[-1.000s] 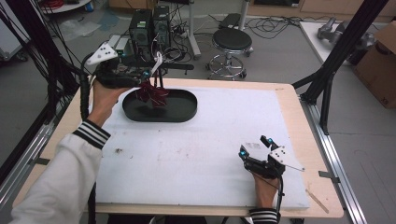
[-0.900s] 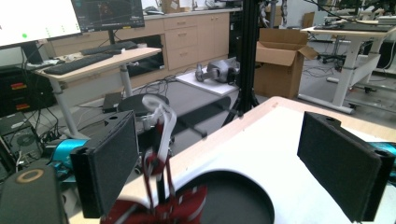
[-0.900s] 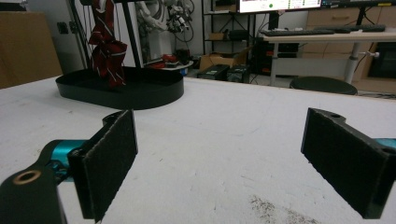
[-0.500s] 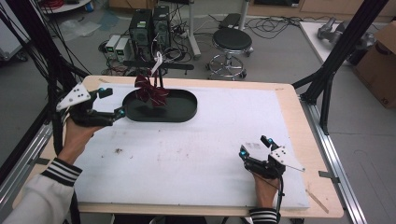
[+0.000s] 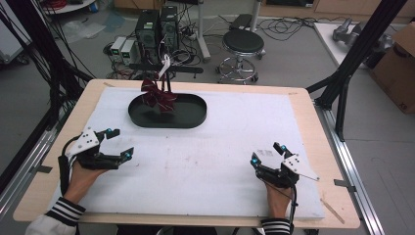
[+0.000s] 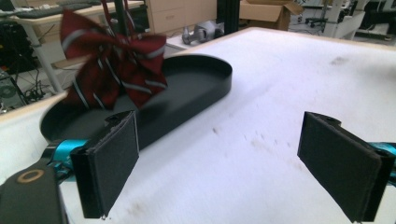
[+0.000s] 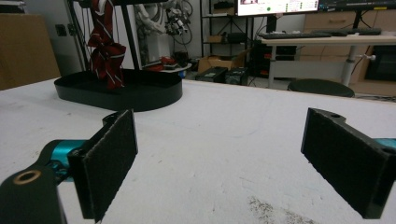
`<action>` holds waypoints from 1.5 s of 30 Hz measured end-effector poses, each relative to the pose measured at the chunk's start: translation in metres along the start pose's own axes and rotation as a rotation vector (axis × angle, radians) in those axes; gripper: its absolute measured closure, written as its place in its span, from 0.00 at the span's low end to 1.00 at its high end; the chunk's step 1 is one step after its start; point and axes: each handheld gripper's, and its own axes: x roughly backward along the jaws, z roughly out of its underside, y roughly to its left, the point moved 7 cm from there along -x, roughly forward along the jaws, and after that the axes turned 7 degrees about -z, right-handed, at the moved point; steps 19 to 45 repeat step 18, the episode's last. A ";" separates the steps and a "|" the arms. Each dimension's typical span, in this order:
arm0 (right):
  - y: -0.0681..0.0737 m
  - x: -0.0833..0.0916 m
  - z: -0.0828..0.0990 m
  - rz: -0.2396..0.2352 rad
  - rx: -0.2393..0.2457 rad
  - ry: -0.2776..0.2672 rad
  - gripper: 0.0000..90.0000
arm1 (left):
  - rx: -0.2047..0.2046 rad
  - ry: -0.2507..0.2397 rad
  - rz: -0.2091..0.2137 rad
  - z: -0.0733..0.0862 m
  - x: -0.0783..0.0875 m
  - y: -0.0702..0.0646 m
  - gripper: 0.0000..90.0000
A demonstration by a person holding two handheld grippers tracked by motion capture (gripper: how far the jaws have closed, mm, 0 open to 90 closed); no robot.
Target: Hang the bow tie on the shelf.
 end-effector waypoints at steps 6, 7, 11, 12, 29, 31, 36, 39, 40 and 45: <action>0.000 0.000 0.000 -0.001 0.002 0.000 0.11 | 0.016 -0.073 -0.044 0.016 0.008 -0.003 0.14; 0.000 0.000 0.000 -0.002 0.001 0.002 0.11 | 0.016 -0.084 -0.049 0.017 0.009 -0.003 0.14; 0.000 0.000 0.000 -0.001 0.008 -0.002 0.11 | 0.035 -0.130 -0.069 0.022 0.012 -0.002 0.15; 0.000 0.000 0.000 0.001 0.008 -0.003 0.11 | 0.043 -0.138 -0.077 0.022 0.012 -0.001 0.15; 0.001 0.000 0.000 0.002 0.003 -0.002 0.11 | 0.066 -0.167 -0.120 0.022 0.015 0.002 0.15; 0.001 0.000 0.000 0.002 0.003 -0.002 0.11 | 0.066 -0.167 -0.120 0.022 0.015 0.002 0.15; 0.001 0.000 0.000 0.002 0.003 -0.002 0.11 | 0.066 -0.167 -0.120 0.022 0.015 0.002 0.15; 0.001 0.000 0.000 0.002 0.003 -0.002 0.11 | 0.066 -0.167 -0.120 0.022 0.015 0.002 0.15; 0.001 0.000 0.000 0.002 0.003 -0.002 0.11 | 0.066 -0.167 -0.120 0.022 0.015 0.002 0.15; 0.001 0.000 0.000 0.002 0.003 -0.002 0.11 | 0.066 -0.167 -0.120 0.022 0.015 0.002 0.15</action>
